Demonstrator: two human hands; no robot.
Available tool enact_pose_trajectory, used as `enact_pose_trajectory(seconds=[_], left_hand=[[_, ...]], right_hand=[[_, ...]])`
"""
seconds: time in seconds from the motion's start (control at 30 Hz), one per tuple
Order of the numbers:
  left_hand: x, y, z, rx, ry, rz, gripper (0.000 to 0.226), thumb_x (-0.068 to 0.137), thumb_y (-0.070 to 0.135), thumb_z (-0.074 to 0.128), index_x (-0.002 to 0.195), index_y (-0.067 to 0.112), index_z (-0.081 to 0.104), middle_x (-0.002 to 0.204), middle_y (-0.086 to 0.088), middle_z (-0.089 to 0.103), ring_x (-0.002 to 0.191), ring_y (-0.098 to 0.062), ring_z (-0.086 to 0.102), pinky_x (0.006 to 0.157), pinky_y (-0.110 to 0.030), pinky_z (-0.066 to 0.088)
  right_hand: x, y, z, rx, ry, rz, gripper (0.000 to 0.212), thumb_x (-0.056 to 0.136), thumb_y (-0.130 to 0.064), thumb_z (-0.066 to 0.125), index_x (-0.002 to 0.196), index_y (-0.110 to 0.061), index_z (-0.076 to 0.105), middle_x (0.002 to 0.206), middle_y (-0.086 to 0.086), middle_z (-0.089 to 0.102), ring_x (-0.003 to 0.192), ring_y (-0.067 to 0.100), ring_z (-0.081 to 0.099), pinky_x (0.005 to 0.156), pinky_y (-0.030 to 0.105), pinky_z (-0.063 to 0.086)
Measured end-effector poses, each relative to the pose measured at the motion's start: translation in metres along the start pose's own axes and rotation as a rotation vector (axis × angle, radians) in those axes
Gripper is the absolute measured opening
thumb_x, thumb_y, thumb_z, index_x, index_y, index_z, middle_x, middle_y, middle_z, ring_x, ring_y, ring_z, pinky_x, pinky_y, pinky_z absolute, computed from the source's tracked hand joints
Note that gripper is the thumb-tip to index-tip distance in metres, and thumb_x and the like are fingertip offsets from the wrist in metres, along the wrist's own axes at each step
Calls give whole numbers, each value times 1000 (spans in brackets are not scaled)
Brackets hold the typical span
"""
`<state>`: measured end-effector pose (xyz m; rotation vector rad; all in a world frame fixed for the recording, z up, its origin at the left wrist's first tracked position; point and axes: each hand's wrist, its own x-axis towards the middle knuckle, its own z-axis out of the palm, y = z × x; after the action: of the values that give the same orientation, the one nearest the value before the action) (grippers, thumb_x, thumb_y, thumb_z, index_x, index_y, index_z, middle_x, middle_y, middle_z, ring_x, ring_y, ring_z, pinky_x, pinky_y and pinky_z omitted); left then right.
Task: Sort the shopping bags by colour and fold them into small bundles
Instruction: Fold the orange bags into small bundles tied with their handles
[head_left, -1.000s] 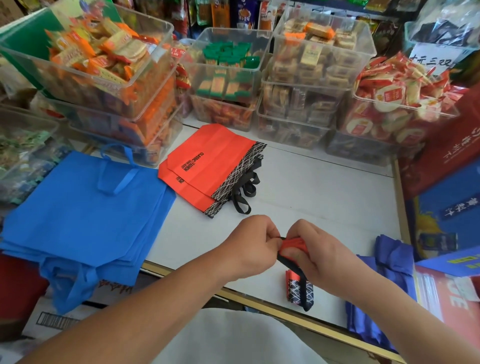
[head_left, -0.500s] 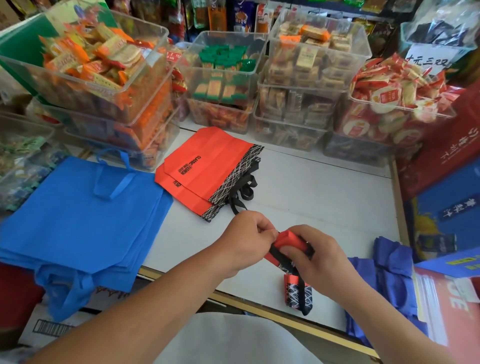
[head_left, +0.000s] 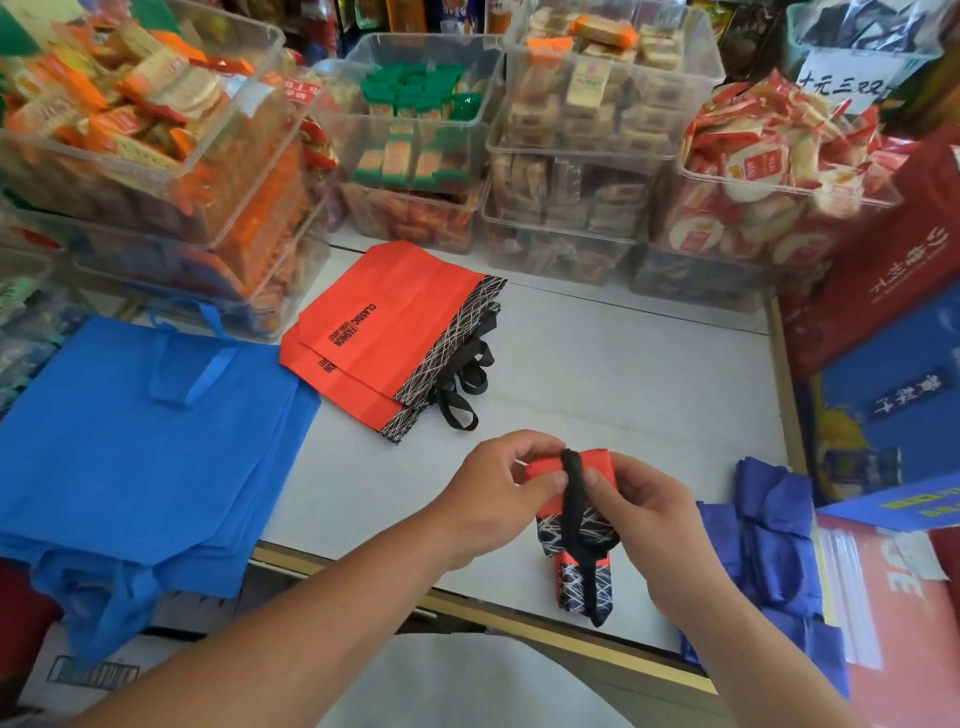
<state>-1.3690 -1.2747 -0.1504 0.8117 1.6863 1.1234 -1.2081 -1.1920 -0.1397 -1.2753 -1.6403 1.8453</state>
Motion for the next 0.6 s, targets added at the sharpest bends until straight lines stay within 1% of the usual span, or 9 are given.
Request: enact_pose_trajectory(seconds=[0.13, 0.23, 0.3, 0.33, 0.4, 0.47, 0.5, 0.53, 0.6], left_hand=[[20, -16, 17, 18, -16, -46, 25, 94, 17, 71, 117, 28, 71, 111, 10, 72, 92, 4, 65, 81, -11, 50], [36, -42, 28, 92, -6, -164, 35, 100, 26, 64, 134, 23, 61, 127, 7, 64, 107, -7, 63, 93, -20, 50], [38, -63, 32, 161, 16, -304, 40, 101, 29, 61, 139, 19, 54, 132, 3, 60, 115, -13, 59, 101, -28, 48], [38, -74, 32, 188, 19, -358, 41, 101, 29, 61, 139, 18, 54, 132, 2, 60, 116, -14, 58, 101, -28, 46], [34, -90, 31, 231, 17, -415, 38, 101, 28, 61, 136, 16, 55, 128, 1, 61, 113, -12, 56, 97, -23, 42], [30, -99, 29, 251, 26, -443, 37, 100, 27, 62, 135, 15, 56, 125, 2, 62, 112, -11, 56, 95, -20, 38], [29, -102, 28, 249, 33, -456, 36, 100, 27, 62, 134, 15, 57, 123, 2, 62, 112, -11, 56, 95, -20, 38], [28, -103, 28, 243, 40, -468, 36, 100, 27, 62, 133, 15, 58, 122, 3, 63, 113, -12, 57, 96, -20, 39], [26, -104, 27, 224, 48, -483, 35, 99, 27, 62, 132, 16, 59, 121, 2, 65, 115, -14, 59, 96, -20, 40]], right_hand=[[18, 21, -11, -60, -19, 41, 15, 102, -20, 61, 106, -18, 76, 93, 8, 78, 89, 25, 75, 79, 38, 61], [54, 65, -24, -157, 131, 87, 10, 100, -22, 63, 101, -21, 73, 90, 0, 77, 90, 22, 74, 80, 39, 60], [80, 99, -32, -133, 241, 184, 9, 99, -23, 62, 100, -20, 70, 95, 3, 76, 96, 26, 72, 85, 43, 59], [93, 114, -34, -112, 273, 235, 8, 100, -23, 61, 101, -18, 68, 99, 6, 75, 98, 27, 71, 87, 44, 58], [112, 139, -38, -101, 315, 306, 12, 100, -21, 59, 109, -14, 64, 107, 10, 72, 97, 27, 68, 86, 42, 56], [122, 157, -40, -204, 330, 323, 28, 102, -22, 56, 128, -12, 60, 117, 12, 68, 96, 27, 64, 82, 37, 52], [124, 163, -41, -287, 331, 319, 36, 103, -23, 54, 137, -13, 55, 123, 13, 63, 102, 28, 62, 86, 37, 51], [124, 167, -42, -376, 337, 301, 43, 104, -24, 51, 145, -14, 50, 132, 15, 57, 112, 31, 59, 95, 39, 49], [119, 169, -40, -588, 351, 181, 49, 104, -31, 48, 152, -20, 45, 146, 18, 43, 134, 35, 44, 110, 45, 39]])
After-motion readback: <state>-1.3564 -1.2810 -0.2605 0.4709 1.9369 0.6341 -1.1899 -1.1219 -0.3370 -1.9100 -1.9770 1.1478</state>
